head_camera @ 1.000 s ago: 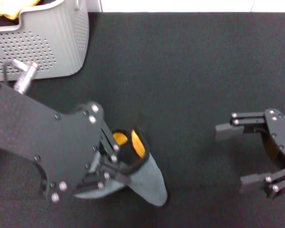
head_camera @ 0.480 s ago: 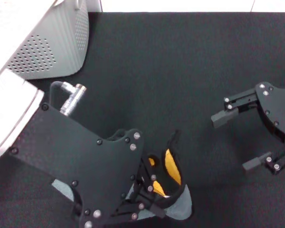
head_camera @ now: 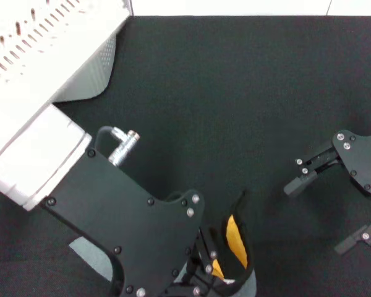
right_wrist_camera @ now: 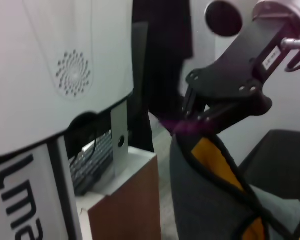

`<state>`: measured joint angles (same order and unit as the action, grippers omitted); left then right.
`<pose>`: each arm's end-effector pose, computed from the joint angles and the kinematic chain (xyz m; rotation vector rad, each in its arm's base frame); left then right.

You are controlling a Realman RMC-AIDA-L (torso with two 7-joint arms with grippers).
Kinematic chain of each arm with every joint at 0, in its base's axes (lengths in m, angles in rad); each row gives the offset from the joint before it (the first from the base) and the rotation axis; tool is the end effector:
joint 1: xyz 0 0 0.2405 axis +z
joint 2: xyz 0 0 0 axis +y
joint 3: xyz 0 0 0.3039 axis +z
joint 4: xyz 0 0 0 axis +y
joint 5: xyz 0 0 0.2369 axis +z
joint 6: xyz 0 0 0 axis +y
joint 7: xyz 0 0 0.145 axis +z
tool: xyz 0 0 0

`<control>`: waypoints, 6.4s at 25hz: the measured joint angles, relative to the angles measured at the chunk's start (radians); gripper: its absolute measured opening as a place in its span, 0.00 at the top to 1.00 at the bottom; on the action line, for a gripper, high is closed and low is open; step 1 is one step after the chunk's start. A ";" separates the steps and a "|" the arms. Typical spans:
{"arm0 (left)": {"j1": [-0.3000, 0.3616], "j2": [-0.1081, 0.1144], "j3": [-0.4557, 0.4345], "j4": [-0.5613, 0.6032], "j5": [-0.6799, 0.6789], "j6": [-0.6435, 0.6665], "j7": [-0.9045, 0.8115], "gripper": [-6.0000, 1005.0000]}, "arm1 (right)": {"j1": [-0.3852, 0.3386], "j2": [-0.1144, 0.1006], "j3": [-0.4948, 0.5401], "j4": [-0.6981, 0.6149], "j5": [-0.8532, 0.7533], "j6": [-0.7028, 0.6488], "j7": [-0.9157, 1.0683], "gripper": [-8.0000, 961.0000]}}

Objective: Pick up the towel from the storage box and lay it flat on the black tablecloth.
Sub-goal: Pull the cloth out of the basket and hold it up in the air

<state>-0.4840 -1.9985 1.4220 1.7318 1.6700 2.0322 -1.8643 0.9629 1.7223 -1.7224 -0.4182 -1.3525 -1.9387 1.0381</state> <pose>-0.1070 0.2703 0.0276 2.7268 -0.5232 0.2203 0.1814 0.4019 0.0267 2.5830 0.4690 -0.4502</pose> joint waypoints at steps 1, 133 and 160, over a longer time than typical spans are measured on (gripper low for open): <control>0.002 0.000 0.006 -0.012 0.000 0.000 0.010 0.98 | -0.008 0.007 0.032 -0.018 -0.043 -0.001 0.001 0.16; 0.002 -0.091 0.033 -0.143 0.094 -0.011 0.116 0.97 | 0.014 0.268 0.331 -0.283 -0.505 -0.073 -0.035 0.70; 0.013 -0.094 0.009 -0.185 0.092 -0.042 0.150 0.97 | -0.101 0.292 0.440 -0.289 -0.504 0.021 -0.071 0.99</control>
<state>-0.4712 -2.0924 1.4305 1.5466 1.7619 1.9900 -1.7147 0.8619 2.0140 -1.2822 -0.7072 -1.8567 -1.9180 0.9669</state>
